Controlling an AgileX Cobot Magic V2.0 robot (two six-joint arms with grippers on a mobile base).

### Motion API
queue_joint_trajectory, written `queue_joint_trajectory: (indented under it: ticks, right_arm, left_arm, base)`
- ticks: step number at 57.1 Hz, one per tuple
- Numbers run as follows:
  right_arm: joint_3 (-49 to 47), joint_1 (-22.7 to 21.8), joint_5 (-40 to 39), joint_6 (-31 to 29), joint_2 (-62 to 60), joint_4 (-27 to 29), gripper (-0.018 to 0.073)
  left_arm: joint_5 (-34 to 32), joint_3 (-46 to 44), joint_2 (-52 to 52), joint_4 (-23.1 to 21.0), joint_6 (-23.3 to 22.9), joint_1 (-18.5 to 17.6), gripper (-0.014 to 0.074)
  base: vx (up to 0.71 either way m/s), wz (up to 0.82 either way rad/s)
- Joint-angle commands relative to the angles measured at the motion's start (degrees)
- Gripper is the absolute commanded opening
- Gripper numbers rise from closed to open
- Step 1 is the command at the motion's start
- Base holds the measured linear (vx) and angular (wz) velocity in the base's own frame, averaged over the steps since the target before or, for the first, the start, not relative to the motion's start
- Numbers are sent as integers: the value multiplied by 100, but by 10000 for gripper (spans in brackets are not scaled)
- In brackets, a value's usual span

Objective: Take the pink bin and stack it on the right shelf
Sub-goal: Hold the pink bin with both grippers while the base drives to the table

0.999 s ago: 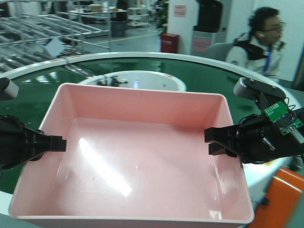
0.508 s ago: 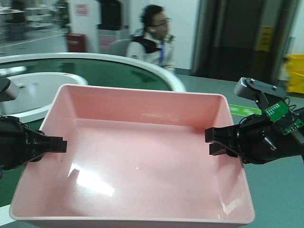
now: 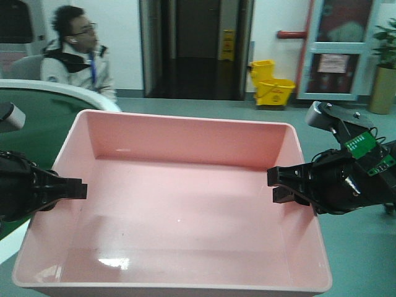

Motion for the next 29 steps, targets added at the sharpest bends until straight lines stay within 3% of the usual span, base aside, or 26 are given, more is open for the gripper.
queue_joint_trajectory:
  ticks: [1, 29]
  right_arm:
    - [-175, -89, -483, 63, -174, -215, -8]
    - [-175, -89, -470, 63, -174, -215, -8]
  left_arm:
    - [-400, -210, -232, -315, -7, -3, -2]
    - [-400, -210, -232, -315, -7, -3, -2]
  base:
    - [11, -49]
    - [19, -48]
